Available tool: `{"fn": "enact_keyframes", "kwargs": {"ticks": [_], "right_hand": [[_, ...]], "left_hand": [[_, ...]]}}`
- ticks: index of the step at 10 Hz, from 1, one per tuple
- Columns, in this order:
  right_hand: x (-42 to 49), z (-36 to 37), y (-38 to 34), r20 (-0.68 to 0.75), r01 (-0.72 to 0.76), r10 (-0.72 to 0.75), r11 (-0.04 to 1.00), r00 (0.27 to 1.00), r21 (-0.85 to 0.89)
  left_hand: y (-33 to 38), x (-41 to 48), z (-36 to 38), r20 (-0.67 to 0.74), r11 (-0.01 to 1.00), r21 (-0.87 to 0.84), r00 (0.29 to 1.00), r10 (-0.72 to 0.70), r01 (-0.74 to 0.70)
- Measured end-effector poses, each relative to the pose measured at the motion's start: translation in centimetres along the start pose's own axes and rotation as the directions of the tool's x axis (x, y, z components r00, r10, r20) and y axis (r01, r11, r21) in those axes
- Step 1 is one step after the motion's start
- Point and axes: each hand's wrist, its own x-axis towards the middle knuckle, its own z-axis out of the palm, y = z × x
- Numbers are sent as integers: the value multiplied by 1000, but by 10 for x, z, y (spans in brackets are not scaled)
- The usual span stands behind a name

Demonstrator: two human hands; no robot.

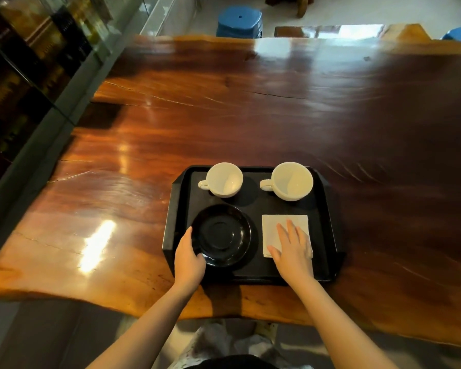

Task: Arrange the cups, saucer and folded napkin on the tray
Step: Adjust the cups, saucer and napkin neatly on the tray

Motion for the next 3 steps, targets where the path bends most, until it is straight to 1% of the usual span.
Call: {"fn": "enact_keyframes", "kwargs": {"ticks": [1,2,3], "right_hand": [[0,-6,0,26,6,-6,1000,1000,2],[0,-18,-3,110,22,-18,999,994,-28],[11,-50,-10,308,62,-38,996,951,-68]], "left_hand": [[2,-1,-1,4,1000,5,1000,-11,11],[11,-4,-1,42,993,115,999,-1,-4],[36,-1,-7,39,960,277,998,41,-50]]}}
